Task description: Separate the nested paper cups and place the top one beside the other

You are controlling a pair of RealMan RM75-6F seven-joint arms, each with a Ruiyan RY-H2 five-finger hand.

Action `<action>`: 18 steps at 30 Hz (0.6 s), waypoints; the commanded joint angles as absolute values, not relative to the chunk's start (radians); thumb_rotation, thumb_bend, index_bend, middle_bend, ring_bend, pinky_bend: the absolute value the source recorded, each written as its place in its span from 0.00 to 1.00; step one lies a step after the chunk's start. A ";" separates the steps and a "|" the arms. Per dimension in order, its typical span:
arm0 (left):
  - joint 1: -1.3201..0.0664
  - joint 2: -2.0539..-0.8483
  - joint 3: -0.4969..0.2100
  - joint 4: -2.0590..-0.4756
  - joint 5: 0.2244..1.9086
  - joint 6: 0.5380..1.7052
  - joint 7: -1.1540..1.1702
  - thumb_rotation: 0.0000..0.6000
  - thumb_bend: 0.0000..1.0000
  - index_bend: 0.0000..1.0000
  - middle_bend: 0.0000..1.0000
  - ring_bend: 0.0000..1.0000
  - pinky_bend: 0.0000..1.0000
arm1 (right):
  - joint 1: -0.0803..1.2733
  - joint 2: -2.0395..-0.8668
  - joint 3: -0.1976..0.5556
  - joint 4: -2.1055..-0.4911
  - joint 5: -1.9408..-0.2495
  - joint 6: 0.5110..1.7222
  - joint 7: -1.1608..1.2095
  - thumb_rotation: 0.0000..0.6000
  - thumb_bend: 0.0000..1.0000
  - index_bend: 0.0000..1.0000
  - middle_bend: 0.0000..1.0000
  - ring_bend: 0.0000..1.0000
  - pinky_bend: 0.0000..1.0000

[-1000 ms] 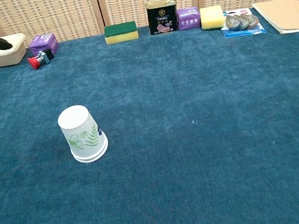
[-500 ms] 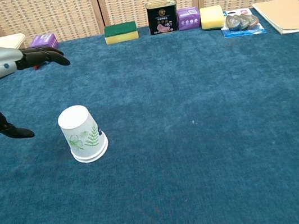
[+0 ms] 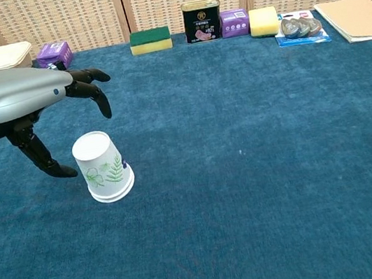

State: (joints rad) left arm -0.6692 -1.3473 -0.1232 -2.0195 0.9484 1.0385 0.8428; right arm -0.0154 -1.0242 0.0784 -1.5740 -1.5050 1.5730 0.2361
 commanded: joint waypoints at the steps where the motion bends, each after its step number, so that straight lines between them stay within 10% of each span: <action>1: -0.690 -1.366 -0.122 -2.011 0.907 1.057 0.855 1.00 0.13 0.28 0.00 0.00 0.04 | -0.015 -1.023 0.079 -1.572 -1.502 1.570 0.242 1.00 0.07 0.14 0.00 0.00 0.00; 18: -0.755 -1.399 -0.108 -2.002 0.795 1.116 0.880 1.00 0.15 0.32 0.00 0.00 0.04 | -0.011 -1.021 0.075 -1.572 -1.508 1.560 0.252 1.00 0.07 0.14 0.00 0.00 0.00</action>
